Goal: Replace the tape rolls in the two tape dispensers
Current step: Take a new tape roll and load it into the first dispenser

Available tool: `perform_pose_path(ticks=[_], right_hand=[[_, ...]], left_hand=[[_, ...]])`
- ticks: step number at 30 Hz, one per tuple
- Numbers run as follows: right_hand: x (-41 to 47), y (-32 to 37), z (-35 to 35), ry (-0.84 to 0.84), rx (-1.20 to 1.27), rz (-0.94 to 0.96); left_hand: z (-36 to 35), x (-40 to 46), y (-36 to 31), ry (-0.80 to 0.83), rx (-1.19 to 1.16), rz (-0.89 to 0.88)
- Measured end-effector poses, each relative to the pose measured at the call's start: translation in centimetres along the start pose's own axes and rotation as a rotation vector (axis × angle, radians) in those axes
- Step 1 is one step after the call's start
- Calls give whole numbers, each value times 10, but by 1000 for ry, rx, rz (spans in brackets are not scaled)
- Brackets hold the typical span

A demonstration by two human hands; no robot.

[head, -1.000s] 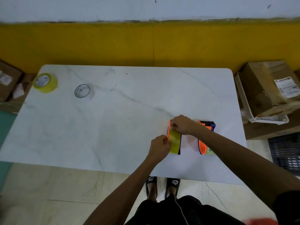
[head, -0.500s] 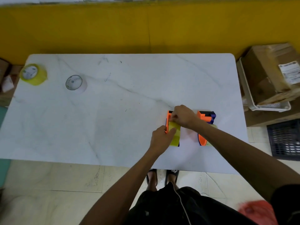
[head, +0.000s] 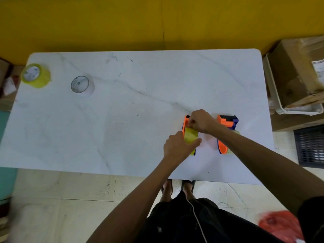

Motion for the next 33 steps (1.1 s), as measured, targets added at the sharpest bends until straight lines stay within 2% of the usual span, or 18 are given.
perform_pose_path(ticks=[16,33], right_hand=[[-7,9,3,64,-49,-95],[16,6,2,6,-191,-21]], left_hand=[[6,4,0,11,225,-35],[23,21,4,107,257,-61]])
Point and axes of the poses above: each hand's wrist, its own x-axis towards the middle knuckle, its own z-axis out of the back of the hand, y = z × x, the point moved 8 cm from there along x, towards the middle knuckle, and after that the axes turned 4 degrees about z, right-handed, at the moved point
